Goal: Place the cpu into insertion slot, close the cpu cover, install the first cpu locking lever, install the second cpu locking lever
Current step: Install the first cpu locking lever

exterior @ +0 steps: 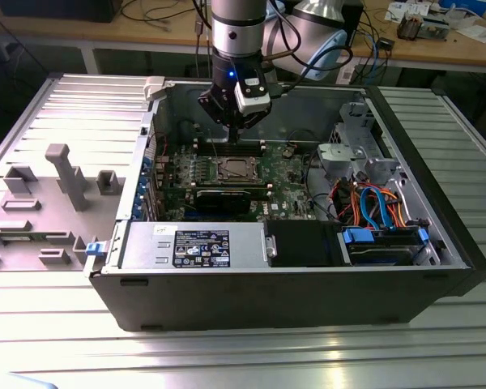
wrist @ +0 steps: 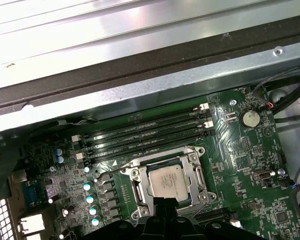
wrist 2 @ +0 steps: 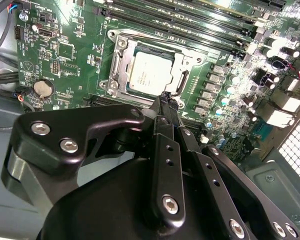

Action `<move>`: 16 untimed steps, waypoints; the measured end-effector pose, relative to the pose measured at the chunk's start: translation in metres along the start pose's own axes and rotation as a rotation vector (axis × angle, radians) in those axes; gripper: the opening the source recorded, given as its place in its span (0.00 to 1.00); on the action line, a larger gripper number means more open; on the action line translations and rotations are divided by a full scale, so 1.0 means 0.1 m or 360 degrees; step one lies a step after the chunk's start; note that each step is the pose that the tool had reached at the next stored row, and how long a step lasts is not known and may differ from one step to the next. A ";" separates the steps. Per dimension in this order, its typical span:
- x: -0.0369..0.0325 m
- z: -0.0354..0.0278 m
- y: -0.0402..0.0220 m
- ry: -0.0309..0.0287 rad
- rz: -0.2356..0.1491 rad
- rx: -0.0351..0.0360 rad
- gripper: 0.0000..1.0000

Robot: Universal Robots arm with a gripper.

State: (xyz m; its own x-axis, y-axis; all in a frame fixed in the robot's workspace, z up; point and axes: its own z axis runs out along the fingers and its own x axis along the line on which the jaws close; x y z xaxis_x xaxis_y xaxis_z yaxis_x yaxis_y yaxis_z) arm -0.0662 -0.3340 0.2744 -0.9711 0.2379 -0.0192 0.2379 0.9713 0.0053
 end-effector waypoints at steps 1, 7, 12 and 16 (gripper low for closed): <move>0.000 0.000 0.000 0.00000 0.0000 0.0000 0.11; 0.006 0.000 -0.001 0.00004 -0.0081 -0.0002 0.11; 0.058 -0.001 -0.014 0.00005 -0.0121 -0.0002 0.11; 0.058 -0.001 -0.014 0.00005 -0.0122 -0.0002 0.11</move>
State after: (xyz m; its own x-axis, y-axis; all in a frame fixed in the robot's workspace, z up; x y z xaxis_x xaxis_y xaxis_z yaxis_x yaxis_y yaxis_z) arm -0.0722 -0.3340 0.2744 -0.9864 0.1630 -0.0193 0.1629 0.9866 0.0053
